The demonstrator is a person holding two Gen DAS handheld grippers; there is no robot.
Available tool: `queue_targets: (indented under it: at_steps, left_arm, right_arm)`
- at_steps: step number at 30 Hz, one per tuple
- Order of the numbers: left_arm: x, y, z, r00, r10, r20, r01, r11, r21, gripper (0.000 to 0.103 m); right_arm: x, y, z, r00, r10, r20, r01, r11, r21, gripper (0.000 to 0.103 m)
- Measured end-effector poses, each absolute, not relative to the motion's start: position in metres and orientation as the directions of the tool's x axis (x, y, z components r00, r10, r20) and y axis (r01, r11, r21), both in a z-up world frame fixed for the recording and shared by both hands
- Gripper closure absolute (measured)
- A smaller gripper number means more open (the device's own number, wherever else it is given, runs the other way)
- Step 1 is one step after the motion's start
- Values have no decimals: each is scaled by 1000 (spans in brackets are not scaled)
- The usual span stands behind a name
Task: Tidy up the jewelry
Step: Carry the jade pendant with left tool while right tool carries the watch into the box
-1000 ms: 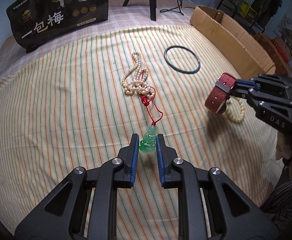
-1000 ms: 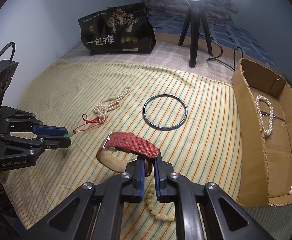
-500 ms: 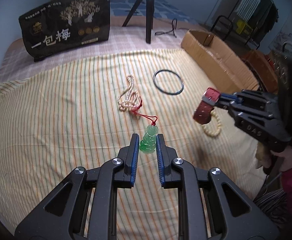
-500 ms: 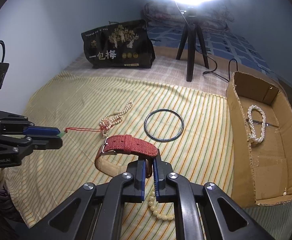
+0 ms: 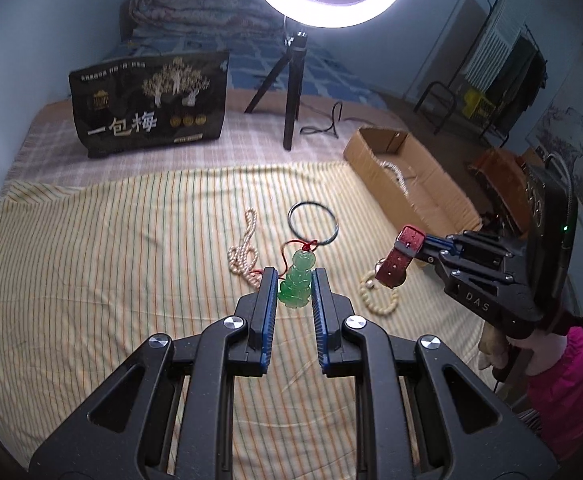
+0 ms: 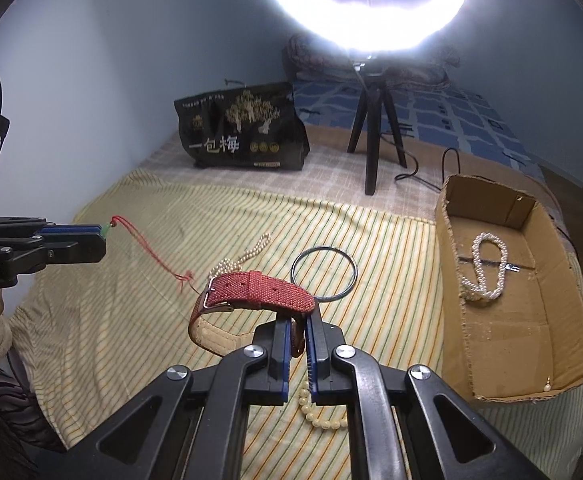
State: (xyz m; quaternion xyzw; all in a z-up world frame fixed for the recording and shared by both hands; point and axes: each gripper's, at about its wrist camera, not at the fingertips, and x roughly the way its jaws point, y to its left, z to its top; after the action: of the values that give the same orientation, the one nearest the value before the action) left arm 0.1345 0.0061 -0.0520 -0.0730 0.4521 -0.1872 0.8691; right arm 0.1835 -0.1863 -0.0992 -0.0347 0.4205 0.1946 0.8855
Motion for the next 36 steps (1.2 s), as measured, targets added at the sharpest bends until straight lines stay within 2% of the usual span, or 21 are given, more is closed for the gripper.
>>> queue_targets:
  at_steps: [15, 36]
  left_arm:
    - [130, -16, -17, 565, -436, -700, 312, 899, -307, 88]
    - [168, -97, 9, 552, -522, -651, 438, 845, -306, 88]
  right_arm:
    - [177, -226, -67, 638, 287, -715, -305, 946, 108, 99]
    - [183, -349, -40, 703, 140, -697, -58, 988, 140, 99]
